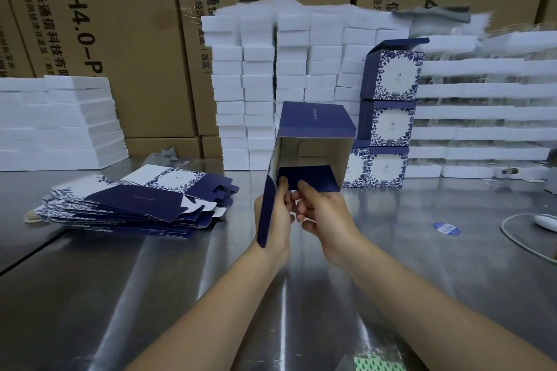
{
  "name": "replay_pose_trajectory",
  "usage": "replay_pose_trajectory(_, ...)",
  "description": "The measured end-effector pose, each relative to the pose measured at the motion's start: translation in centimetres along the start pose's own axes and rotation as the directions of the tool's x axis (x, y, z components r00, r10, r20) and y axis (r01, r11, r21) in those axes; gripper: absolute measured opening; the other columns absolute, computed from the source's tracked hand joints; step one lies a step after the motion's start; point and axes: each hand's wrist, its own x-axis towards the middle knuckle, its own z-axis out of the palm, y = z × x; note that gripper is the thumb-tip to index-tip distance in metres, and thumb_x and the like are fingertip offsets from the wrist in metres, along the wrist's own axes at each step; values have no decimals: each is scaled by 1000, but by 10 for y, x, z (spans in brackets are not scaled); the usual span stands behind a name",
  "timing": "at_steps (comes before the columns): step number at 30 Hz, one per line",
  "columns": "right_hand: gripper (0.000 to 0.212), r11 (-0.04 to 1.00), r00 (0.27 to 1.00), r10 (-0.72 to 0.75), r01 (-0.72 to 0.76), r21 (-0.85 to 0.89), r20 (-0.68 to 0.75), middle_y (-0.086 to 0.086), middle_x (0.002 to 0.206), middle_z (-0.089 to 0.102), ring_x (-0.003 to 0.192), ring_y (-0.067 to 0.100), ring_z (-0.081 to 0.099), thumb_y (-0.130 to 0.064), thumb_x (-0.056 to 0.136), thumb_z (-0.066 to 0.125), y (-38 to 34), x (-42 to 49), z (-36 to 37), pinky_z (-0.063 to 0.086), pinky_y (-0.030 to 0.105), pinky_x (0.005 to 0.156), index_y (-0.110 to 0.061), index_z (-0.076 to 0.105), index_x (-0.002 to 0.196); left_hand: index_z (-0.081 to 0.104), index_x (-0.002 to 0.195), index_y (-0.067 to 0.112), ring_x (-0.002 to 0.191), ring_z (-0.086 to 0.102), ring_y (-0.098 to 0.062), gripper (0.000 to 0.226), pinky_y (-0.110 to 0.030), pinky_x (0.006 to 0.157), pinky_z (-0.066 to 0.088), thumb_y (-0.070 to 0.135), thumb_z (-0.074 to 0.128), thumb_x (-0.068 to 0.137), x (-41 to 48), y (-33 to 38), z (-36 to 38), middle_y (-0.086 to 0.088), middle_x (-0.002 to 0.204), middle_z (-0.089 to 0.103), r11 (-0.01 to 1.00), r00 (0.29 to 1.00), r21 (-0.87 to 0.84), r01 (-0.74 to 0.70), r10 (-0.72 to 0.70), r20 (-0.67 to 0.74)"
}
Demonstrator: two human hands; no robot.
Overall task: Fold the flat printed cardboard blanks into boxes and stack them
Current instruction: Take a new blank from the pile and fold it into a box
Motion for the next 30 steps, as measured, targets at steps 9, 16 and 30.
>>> replay_pose_trajectory(9,45,998,993,-31,36,45,-110,1,48,37,45,16,34,-30,107,56,1,7,-4,34,22,47,-10,59,67,39,68,24,57,47,-6,47,-31,75,40,46,54,106,-6,10,-4,10,58,38,998,1000,68,6,-6,-1)
replay_pose_trajectory(16,47,1000,1000,15,-15,-3,-7,4,51,43,47,17,41,-42,102,64,0,5,-5,42,20,48,-15,60,64,29,60,22,51,38,-11,57,-34,69,37,40,41,112,-5,12,-2,7,52,32,987,996,141,-78,72,48)
replay_pose_trajectory(30,44,998,988,-27,37,59,-149,-2,49,40,44,13,37,-38,101,67,2,6,-7,32,20,43,-15,58,64,41,71,30,54,33,-11,41,-38,71,30,50,51,106,3,12,-11,14,53,35,998,993,43,36,-31,-114)
